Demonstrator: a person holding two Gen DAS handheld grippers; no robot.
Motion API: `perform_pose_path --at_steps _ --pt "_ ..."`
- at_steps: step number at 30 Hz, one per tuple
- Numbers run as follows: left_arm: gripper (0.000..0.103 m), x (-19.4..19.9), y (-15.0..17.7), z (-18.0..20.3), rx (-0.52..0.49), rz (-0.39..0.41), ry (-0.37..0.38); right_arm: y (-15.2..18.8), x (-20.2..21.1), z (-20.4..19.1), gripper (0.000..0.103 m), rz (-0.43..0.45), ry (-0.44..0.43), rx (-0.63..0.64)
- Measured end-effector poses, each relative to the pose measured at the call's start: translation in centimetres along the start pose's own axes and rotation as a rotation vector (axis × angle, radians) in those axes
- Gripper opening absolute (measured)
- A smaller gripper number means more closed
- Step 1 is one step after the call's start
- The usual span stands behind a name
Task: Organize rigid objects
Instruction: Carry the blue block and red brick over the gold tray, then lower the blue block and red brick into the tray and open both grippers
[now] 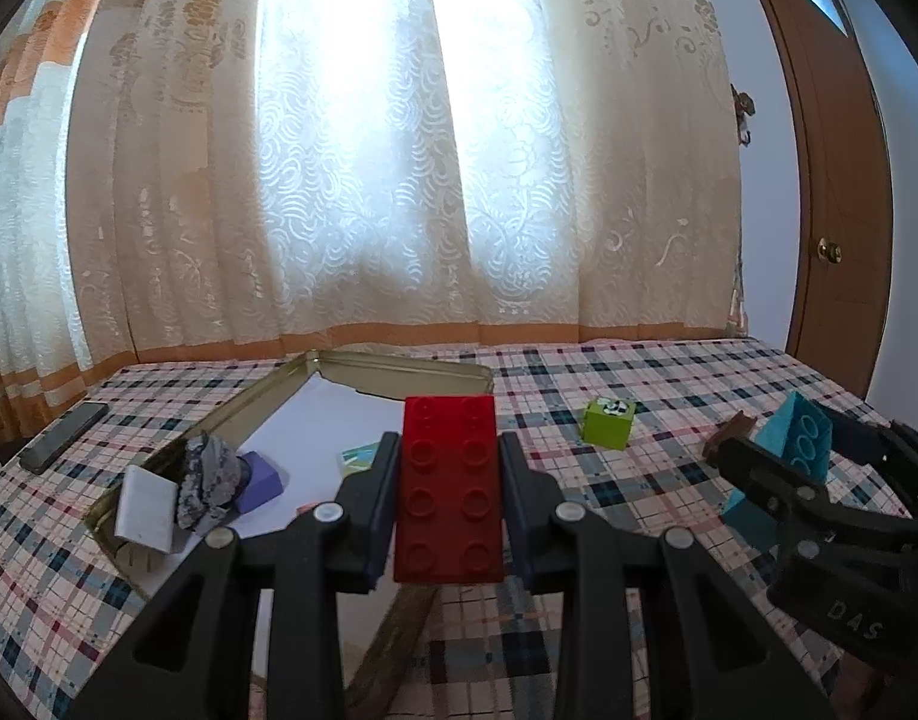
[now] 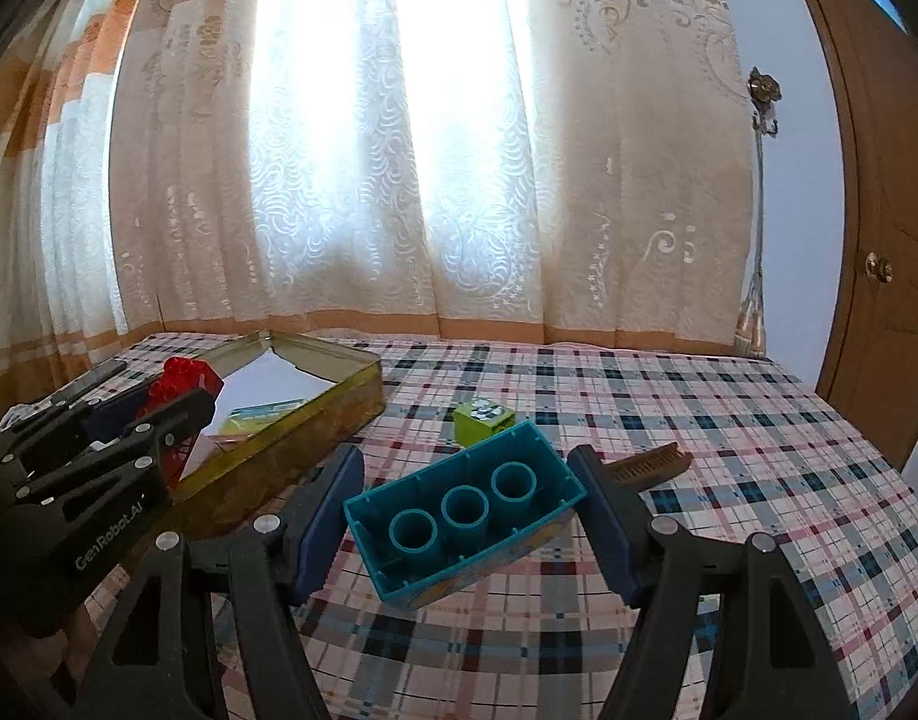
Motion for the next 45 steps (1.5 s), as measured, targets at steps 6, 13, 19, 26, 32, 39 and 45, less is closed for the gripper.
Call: perform_pose_path --at_steps 6,13,19,26,32,39,45 --pt "0.031 1.1 0.1 -2.6 0.004 0.001 -0.039 -0.6 -0.7 -3.0 0.072 -0.009 -0.061 0.026" --pt "0.031 1.4 -0.2 -7.2 0.048 -0.024 -0.089 -3.1 -1.6 -7.4 0.072 -0.01 -0.164 0.043" --pt "0.031 0.4 0.4 -10.9 0.077 -0.083 -0.135 -4.9 -3.1 -11.4 0.072 -0.042 -0.26 0.05" --pt "0.031 -1.1 1.0 -14.3 0.098 -0.142 -0.172 -5.1 -5.3 -15.6 0.072 -0.096 -0.32 0.079" --pt "0.031 -2.2 1.6 -15.3 0.098 -0.182 -0.179 -4.2 -7.0 -18.1 0.072 -0.15 -0.353 0.087" --pt "0.033 -2.6 1.8 -16.0 0.076 -0.209 -0.211 -3.0 -8.0 -19.9 0.073 -0.208 -0.395 0.116" --pt "0.061 -2.3 1.9 -16.0 0.062 -0.212 -0.235 -3.3 -7.5 -20.6 0.084 -0.191 -0.423 0.123"
Point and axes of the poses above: each gripper's, at about its wrist camera, not at the fingertips, and x roughly against the way its jaws point, z to its right, y to its underside, the point moved 10 cm from there along -x, roughly the way its jaws point, and after that the axes turned 8 degrees about y, right-handed, at the moved point
